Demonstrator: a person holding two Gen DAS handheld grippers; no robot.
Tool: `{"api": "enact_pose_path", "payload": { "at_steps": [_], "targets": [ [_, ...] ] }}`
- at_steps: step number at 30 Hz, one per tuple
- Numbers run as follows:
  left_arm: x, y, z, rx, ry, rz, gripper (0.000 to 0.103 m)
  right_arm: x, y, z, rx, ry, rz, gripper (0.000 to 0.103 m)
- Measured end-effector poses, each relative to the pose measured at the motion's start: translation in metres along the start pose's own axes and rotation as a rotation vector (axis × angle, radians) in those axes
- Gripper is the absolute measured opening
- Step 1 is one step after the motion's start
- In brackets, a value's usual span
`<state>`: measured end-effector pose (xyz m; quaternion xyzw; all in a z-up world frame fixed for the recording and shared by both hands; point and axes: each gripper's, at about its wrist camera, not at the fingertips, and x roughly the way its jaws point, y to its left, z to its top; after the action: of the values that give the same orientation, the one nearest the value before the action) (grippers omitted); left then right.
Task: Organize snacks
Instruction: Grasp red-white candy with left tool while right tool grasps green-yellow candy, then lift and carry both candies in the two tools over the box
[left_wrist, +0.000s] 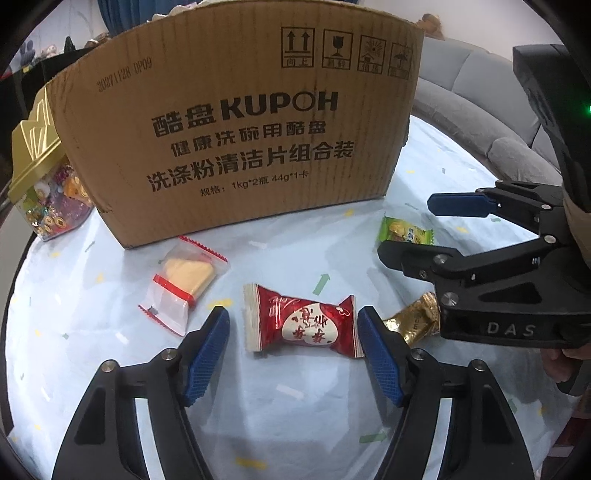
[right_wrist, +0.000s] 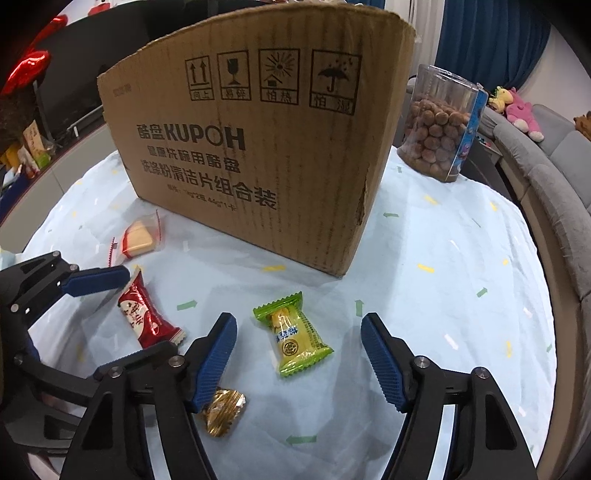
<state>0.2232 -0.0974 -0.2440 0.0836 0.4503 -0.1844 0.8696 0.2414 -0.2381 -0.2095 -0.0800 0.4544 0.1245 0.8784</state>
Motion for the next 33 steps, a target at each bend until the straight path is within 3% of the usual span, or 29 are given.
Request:
{"api": "enact_pose_path", "payload": {
  "at_steps": [3, 7, 11, 14, 17, 22, 33],
  "targets": [
    [0.001, 0.002, 0.0, 0.005, 0.003, -0.001, 0.063, 0.003, 0.001, 0.001, -0.007, 0.002, -0.001, 0.067],
    [0.0, 0.005, -0.001, 0.004, -0.001, -0.007, 0.055, 0.008, 0.003, -0.001, -0.016, 0.022, 0.006, 0.051],
    [-0.002, 0.003, -0.001, 0.002, -0.003, -0.012, 0.045, 0.008, 0.003, -0.003, -0.006, 0.021, 0.019, 0.044],
    [-0.003, 0.004, 0.0, -0.002, -0.006, -0.015, 0.042, 0.007, 0.002, -0.003, 0.004, 0.023, 0.034, 0.03],
    [-0.004, 0.004, -0.001, -0.007, -0.003, -0.015, 0.04, 0.006, 0.0, -0.003, 0.016, 0.024, 0.043, 0.027],
    [-0.006, 0.007, 0.001, -0.009, -0.004, -0.015, 0.029, 0.002, -0.001, 0.0, 0.025, 0.013, 0.045, 0.026],
    [-0.021, 0.008, 0.006, -0.02, -0.028, -0.005, 0.022, -0.012, 0.002, 0.003, 0.041, -0.013, 0.041, 0.026]
  ]
}}
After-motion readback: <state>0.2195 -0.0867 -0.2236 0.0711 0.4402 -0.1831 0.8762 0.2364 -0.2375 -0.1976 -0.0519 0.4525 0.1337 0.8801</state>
